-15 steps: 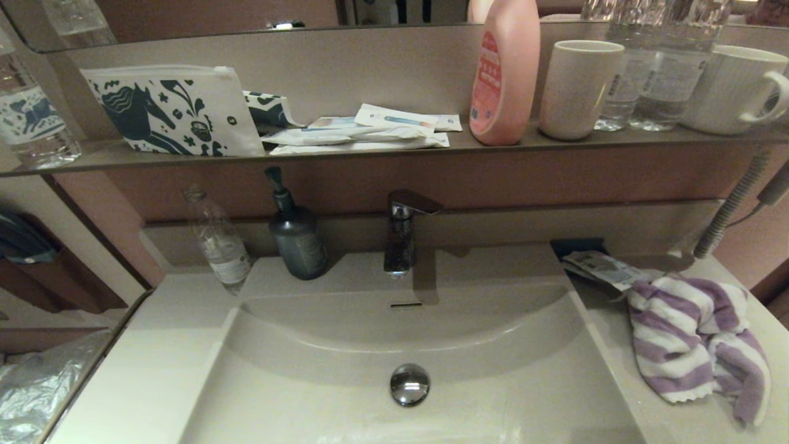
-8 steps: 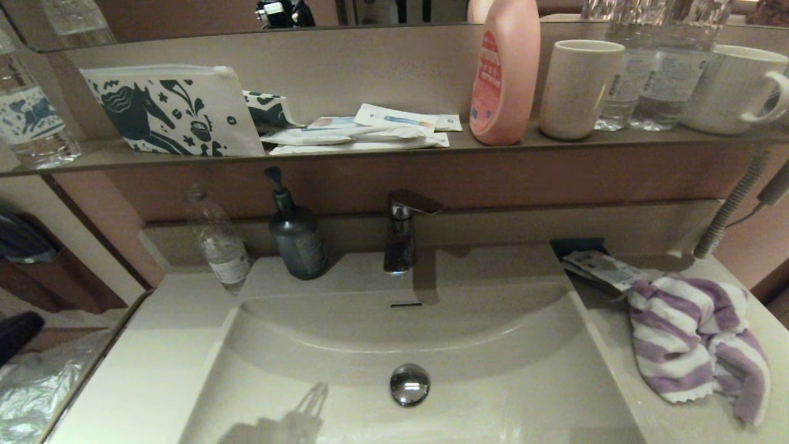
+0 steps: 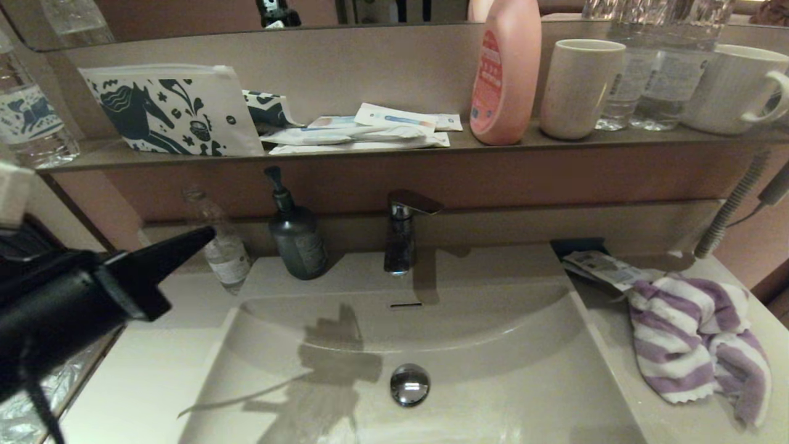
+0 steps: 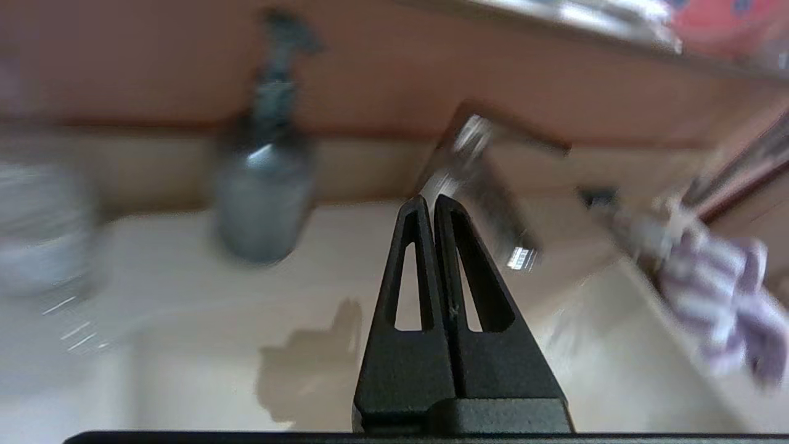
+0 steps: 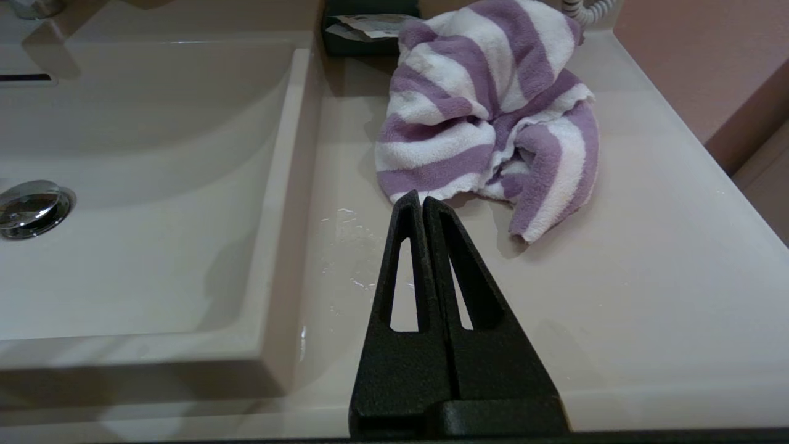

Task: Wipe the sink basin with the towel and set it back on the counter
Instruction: Turn on the faucet

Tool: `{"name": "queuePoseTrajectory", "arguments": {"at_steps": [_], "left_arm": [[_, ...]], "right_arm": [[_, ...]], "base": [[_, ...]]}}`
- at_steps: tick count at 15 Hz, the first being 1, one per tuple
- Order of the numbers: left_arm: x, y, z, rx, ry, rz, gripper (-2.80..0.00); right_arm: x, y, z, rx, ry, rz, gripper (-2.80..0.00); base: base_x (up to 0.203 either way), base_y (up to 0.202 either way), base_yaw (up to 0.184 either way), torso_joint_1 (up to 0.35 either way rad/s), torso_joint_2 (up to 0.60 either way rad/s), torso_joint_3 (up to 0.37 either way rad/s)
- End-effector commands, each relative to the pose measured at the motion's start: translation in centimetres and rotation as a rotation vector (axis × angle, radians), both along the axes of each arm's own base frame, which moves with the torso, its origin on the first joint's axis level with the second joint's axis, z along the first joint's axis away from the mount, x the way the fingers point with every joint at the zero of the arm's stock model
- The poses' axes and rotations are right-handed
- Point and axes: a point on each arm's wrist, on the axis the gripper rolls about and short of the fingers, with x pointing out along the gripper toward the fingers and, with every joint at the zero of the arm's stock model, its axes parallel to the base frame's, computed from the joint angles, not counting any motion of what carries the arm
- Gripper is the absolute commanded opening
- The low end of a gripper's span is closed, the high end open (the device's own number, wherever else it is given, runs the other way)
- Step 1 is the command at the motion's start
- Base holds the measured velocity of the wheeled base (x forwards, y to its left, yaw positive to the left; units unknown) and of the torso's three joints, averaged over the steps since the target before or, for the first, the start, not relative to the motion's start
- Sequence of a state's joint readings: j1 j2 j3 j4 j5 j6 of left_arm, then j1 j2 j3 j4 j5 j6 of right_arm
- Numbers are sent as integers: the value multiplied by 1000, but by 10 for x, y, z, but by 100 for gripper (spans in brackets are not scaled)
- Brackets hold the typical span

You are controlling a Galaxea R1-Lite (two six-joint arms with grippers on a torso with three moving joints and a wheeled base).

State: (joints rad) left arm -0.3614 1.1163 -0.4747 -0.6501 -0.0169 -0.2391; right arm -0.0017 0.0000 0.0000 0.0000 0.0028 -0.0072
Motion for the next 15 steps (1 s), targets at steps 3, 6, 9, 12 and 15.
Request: {"name": "queuePoseTrajectory", "arguments": {"at_steps": [3,6,9,12,15], "left_arm": [[49,-74,-28,68,46,-16,-280],[66,-98,-44,176,42,-7,-280],[85,-115,-64,223,8,17,-280],[99,-139,-63,232,-81,9,-280],[110,-154,-62,253,-96,-5,-280]], "right_arm": [[0,0,0,0,0,0,-280],[0,0,0,0,0,0,-280],[0,0,0,0,0,0,-280],[0,0,0,0,0,0,-280],[0,0,0,0,0,0,-280]], "base": [[0,0,0,0,0,0],[0,0,0,0,0,0],[0,0,0,0,0,0],[0,0,0,0,0,0],[0,0,0,0,0,0]]}}
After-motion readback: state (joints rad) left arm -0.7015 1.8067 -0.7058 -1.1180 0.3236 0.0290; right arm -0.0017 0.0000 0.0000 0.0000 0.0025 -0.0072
